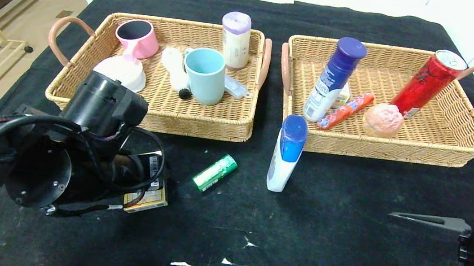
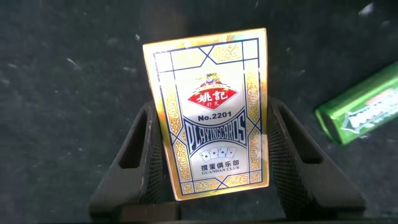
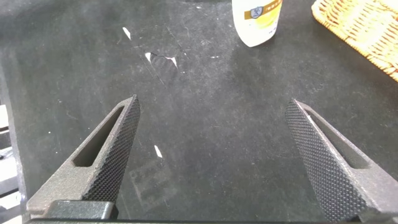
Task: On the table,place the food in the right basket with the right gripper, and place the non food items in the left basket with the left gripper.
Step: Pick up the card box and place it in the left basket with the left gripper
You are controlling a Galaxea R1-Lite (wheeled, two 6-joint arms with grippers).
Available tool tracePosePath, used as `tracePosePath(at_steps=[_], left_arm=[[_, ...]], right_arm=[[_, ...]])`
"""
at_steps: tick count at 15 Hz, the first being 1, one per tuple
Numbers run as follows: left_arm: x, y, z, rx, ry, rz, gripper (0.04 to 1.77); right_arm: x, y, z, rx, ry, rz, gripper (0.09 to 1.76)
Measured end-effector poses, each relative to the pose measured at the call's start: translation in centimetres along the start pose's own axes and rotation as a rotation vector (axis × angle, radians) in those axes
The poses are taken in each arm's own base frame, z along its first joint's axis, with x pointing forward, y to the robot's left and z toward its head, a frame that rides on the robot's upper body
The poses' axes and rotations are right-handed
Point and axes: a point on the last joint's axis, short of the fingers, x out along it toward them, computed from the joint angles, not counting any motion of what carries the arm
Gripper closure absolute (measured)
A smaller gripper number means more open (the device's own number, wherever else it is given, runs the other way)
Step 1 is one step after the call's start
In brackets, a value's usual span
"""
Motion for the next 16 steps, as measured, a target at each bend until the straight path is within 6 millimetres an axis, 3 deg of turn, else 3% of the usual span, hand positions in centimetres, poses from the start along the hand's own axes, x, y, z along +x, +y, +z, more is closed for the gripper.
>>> tracePosePath(at_steps=[6, 11, 16], left_arm=[[-2.8, 0.8, 1.1, 0.035, -0.073, -0.047, 0.78], [-5.6, 1.0, 4.2, 0.028, -0.203, -0.097, 0.78], [-5.7, 2.1, 7.9, -0.009, -0.317, -0.081, 0.79]], right_arm=[[0.0, 0.0, 0.0, -0.002, -0.003, 0.001, 0.14], [-0.1, 0.0, 0.1, -0.003, -0.005, 0.0, 0.14], [-0.2, -0.1, 0.3, -0.006, -0.011, -0.009, 0.14]])
